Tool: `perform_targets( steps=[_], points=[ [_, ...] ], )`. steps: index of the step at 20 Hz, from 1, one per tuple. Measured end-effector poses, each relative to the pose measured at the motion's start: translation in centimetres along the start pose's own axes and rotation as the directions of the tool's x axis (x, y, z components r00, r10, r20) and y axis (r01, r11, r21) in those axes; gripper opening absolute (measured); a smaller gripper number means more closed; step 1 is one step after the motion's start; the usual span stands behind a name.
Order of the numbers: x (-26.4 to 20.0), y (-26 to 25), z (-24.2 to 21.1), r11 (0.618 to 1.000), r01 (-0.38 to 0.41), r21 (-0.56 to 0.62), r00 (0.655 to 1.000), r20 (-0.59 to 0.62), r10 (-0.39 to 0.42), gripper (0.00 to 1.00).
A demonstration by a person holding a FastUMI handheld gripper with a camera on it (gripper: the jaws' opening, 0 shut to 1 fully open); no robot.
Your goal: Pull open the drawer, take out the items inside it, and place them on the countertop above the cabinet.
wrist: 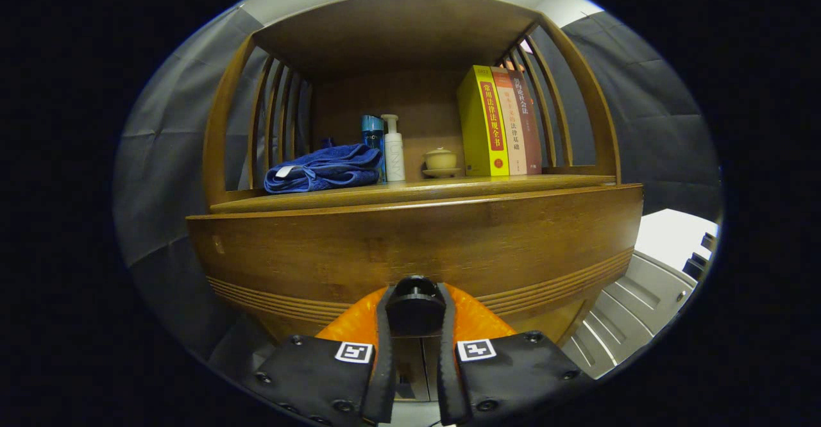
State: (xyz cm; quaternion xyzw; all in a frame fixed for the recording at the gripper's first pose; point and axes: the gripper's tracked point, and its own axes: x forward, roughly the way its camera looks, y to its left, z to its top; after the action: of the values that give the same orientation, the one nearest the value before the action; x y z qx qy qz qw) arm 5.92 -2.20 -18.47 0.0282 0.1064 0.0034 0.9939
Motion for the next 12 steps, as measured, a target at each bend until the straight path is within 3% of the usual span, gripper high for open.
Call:
perform_targets(
  steps=[12],
  points=[
    [-7.1,0.2,-1.2,1.0,0.021,0.013,0.998,-0.066,-0.02,0.34]
  ],
)
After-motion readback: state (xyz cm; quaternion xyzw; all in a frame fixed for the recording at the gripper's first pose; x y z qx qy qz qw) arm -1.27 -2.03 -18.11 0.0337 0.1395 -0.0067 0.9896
